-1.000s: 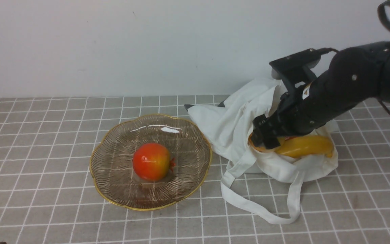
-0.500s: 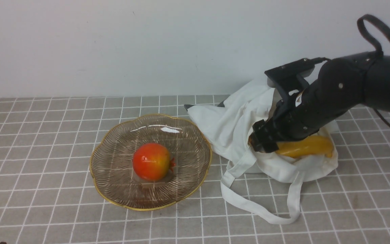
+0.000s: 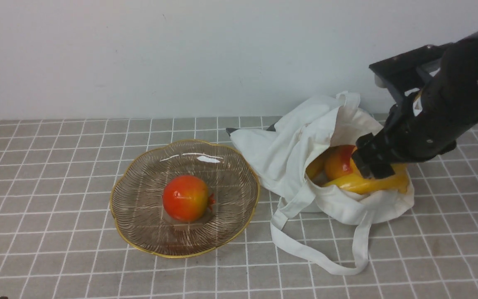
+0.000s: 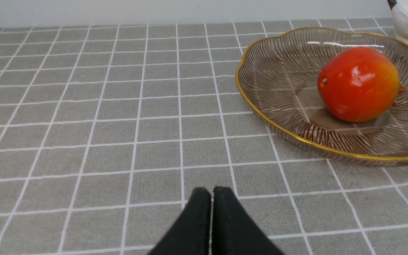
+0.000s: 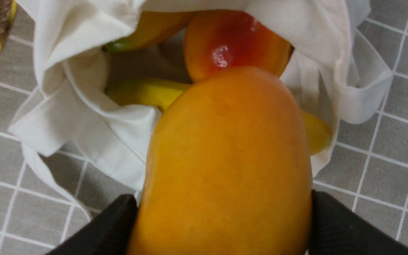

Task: Take the fruit out of the bag on the grey coffee tablecloth and place them on the plate.

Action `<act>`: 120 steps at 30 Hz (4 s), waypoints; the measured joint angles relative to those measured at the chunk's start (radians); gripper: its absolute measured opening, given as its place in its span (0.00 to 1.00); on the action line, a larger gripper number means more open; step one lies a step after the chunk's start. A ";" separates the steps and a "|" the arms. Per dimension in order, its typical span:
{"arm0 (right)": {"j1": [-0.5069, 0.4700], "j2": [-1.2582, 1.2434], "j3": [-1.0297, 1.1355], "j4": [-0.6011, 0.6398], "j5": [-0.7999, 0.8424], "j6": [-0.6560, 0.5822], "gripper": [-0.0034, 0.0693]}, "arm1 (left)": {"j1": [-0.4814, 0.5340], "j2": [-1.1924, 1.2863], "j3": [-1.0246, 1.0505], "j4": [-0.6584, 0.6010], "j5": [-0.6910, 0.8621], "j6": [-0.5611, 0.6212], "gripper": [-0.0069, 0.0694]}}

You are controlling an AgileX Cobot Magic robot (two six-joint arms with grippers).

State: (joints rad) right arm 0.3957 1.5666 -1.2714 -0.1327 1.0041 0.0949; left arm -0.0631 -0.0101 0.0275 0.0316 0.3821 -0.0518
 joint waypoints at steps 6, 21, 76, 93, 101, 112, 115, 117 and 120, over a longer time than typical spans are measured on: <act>0.071 -0.119 0.000 0.202 -0.001 -0.046 0.80 | 0.000 0.000 0.000 0.000 0.000 0.000 0.08; 0.316 0.172 0.000 0.335 -0.455 -0.282 0.80 | 0.000 0.000 0.000 0.000 0.000 0.000 0.08; 0.318 -1.503 0.650 -0.305 -0.465 0.441 0.03 | 0.000 0.000 0.000 0.000 0.000 0.000 0.08; 0.318 -1.584 0.847 -0.293 -0.690 0.447 0.03 | 0.000 0.000 0.000 0.000 0.000 0.000 0.08; 0.318 -1.584 0.900 -0.121 -0.861 0.196 0.03 | 0.000 0.000 0.000 0.000 0.000 0.000 0.08; 0.273 -1.584 1.057 0.133 -0.951 -0.145 0.03 | 0.000 0.000 0.000 0.000 0.000 0.000 0.08; 0.155 -1.584 1.116 0.143 -0.950 -0.148 0.03 | 0.000 0.000 0.000 0.000 0.000 0.000 0.08; 0.019 -1.584 1.183 0.145 -0.945 -0.152 0.03 | 0.000 0.000 0.000 0.000 0.000 0.000 0.08; -0.146 -1.584 1.271 0.143 -0.915 -0.153 0.03 | 0.000 0.000 0.000 0.000 0.000 0.000 0.08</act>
State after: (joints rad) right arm 0.2495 -0.0171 -0.0006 0.0101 0.0893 -0.0578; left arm -0.0631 -0.0101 0.0275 0.0316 0.3821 -0.0518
